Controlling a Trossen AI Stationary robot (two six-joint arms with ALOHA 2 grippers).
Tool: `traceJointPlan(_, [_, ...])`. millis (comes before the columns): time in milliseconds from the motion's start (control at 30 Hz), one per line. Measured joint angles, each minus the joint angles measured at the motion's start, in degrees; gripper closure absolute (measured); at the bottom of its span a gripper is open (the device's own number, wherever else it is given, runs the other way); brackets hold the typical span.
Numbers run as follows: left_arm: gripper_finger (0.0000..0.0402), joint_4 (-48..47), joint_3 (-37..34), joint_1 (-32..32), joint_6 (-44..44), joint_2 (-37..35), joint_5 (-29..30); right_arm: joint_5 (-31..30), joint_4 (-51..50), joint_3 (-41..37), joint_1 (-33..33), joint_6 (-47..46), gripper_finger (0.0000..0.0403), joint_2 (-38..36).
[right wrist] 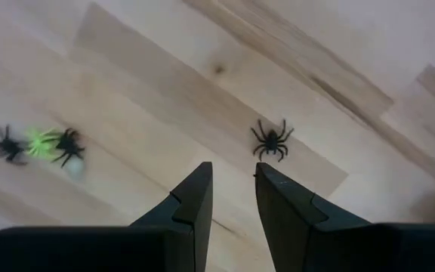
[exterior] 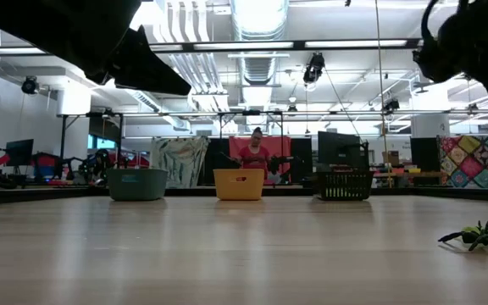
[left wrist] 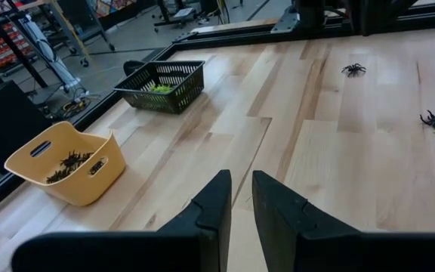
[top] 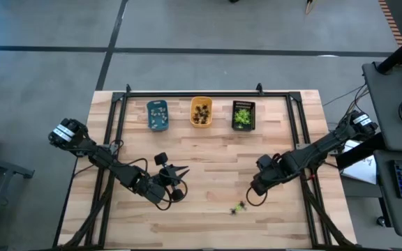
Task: Sort Halloween decoration
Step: Put the black spider toy into the orange bin
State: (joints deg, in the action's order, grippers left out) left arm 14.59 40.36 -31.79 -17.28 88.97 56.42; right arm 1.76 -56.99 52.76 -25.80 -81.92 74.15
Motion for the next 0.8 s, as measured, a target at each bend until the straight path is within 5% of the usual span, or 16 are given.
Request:
traceJointPlan(233, [0.0362, 0.0, 0.0, 0.0, 0.0, 0.0, 0.0, 0.3, 0.4, -2.2, -0.6, -3.8, 0.0309, 2.3])
traceJointPlan(800, [0.0362, 0.0, 0.0, 0.0, 0.0, 0.0, 0.0, 3.2, 0.5, -1.6, -0.6, 3.4, 0.0309, 16.3])
